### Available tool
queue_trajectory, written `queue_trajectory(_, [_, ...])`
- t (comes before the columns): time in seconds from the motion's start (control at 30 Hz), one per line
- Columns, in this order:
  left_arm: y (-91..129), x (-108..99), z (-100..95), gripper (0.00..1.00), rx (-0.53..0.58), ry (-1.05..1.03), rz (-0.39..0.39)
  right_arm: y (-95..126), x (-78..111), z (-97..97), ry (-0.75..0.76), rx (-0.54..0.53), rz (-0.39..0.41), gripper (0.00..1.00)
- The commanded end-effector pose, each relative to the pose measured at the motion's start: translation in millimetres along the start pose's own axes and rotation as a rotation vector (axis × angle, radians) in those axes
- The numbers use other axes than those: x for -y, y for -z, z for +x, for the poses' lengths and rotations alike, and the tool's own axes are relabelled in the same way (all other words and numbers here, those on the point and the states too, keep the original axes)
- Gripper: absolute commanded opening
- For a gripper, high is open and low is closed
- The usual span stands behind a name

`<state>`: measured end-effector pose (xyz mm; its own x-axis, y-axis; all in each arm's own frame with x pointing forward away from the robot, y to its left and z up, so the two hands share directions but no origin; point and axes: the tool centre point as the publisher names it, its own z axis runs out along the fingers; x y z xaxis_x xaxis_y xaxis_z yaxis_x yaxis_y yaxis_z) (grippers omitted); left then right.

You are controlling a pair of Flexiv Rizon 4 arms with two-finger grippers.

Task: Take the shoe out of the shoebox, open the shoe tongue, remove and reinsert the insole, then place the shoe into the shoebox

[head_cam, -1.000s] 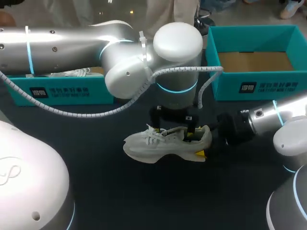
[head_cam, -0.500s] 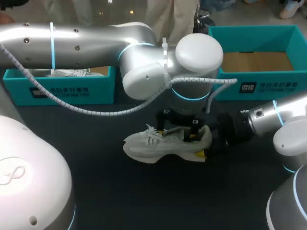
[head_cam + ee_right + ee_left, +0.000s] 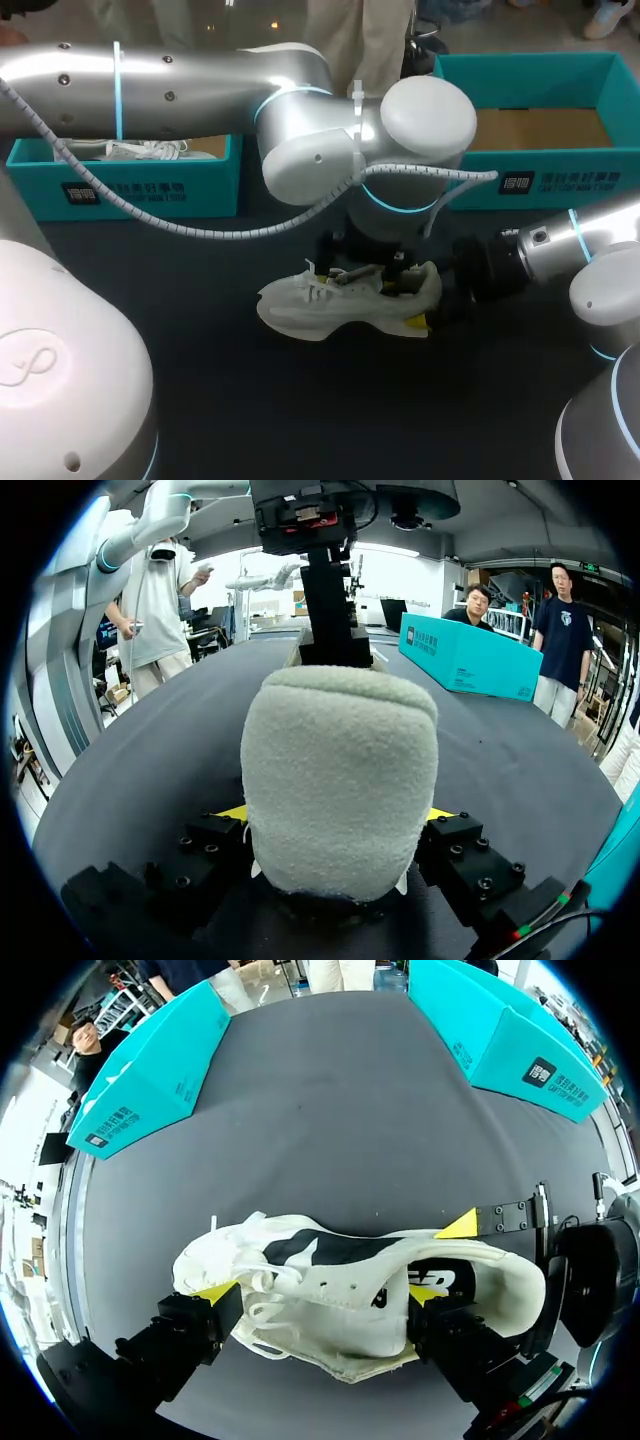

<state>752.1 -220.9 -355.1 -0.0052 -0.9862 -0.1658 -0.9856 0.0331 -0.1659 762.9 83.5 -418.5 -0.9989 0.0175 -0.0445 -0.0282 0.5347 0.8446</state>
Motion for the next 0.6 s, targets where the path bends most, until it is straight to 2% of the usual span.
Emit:
queue_trajectory(0.03, [11,1,-17.2,0.91,-0.03,0.01,-0.014,-2,-0.3,0.1,0.0,0.002,0.004,0.0])
queue_trajectory(0.07, [12,1,-19.0,0.85,-0.037,0.013,-0.018,-2,-0.3,0.1,0.0,0.002,0.004,0.0])
queue_trajectory(0.13, [14,1,-22.1,0.8,-0.059,0.011,-0.037,-2,-0.3,0.1,0.0,0.002,0.004,0.0])
queue_trajectory(0.33, [20,1,-22.8,0.74,-0.112,-0.01,-0.07,-2,-0.3,0.1,0.0,0.002,0.004,0.0])
queue_trajectory(0.37, [21,1,-21.9,0.67,-0.121,-0.02,-0.08,-2,-0.3,0.1,0.0,0.002,0.004,0.0])
queue_trajectory(0.4, [21,1,-20.6,0.55,-0.129,-0.025,-0.091,-2,-0.3,0.1,0.0,0.002,0.004,0.0])
queue_trajectory(0.57, [20,-2,-16.1,0.22,-0.171,-0.06,-0.144,-2,-0.3,0.1,0.0,0.002,0.004,0.0])
queue_trajectory(0.6, [20,-2,-15.5,0.19,-0.177,-0.067,-0.152,-2,-0.3,0.1,0.0,0.002,0.004,0.0])
